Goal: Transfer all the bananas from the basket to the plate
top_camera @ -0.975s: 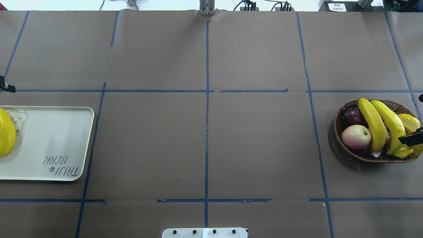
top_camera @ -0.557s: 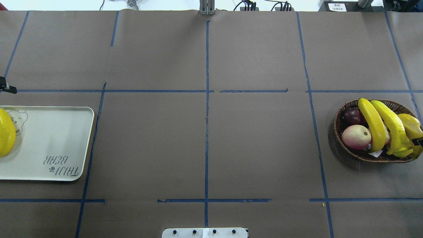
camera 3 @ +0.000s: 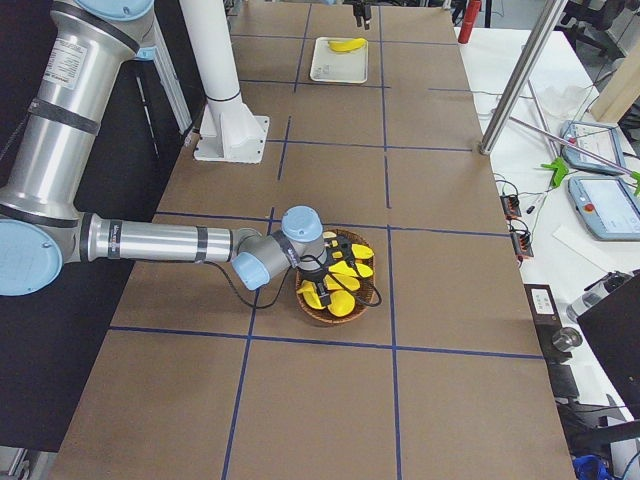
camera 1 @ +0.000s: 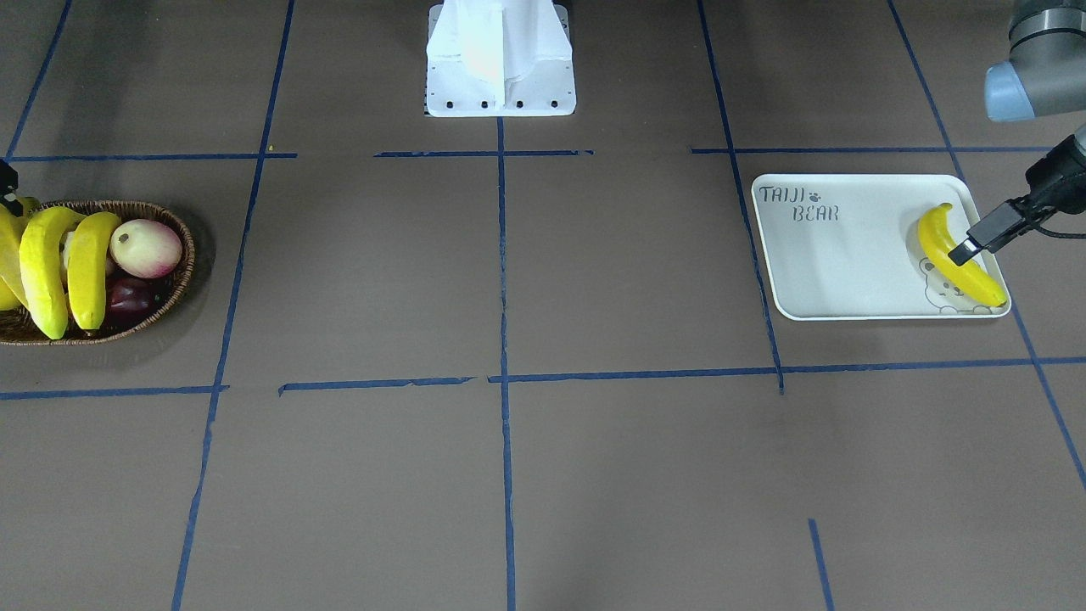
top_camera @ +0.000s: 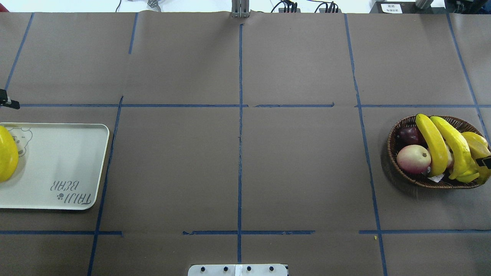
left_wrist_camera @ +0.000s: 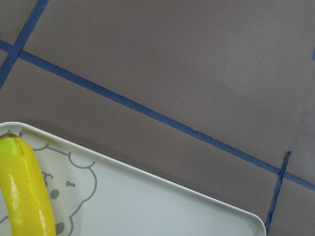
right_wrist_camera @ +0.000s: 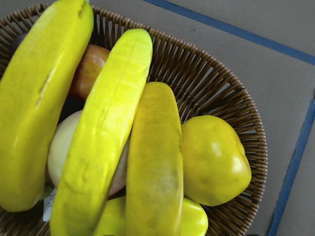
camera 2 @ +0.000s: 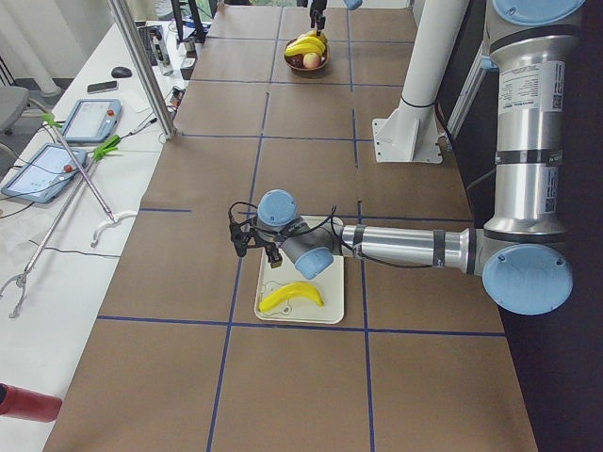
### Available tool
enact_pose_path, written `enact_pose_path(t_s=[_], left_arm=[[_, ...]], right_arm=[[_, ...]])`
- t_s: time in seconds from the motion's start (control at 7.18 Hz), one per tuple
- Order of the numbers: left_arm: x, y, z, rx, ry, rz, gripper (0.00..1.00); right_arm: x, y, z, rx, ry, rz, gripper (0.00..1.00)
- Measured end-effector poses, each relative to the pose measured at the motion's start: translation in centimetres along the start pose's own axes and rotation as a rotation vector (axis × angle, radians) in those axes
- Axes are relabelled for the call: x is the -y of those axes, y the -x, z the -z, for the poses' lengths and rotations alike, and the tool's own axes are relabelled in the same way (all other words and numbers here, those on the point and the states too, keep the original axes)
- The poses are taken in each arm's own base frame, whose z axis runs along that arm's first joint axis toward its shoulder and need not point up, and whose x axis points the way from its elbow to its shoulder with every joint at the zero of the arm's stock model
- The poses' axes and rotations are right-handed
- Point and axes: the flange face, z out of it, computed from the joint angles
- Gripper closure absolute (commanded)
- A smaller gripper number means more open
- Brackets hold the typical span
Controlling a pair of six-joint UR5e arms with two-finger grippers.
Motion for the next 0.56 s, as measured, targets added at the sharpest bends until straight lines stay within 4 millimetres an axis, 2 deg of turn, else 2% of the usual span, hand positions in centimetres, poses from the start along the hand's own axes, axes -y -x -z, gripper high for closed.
enact_pose_path(t_s=[0.28, 0.42, 0.56], left_arm=[[-0.05, 0.07, 0.01, 0.0, 0.0, 0.0, 0.0], [-0.06, 0.12, 0.01, 0.001, 0.0, 0.001, 0.0], [-0.07, 0.14, 0.01, 0.001, 0.0, 0.001, 0.0]], right_arm=[[0.01, 0.29, -0.54, 0.002, 0.011, 0.008, 0.36], [0.1, 0.56, -0.74, 0.005, 0.014, 0.014, 0.5], [0.13, 0.73, -0.93, 0.006, 0.018, 0.019, 0.81]])
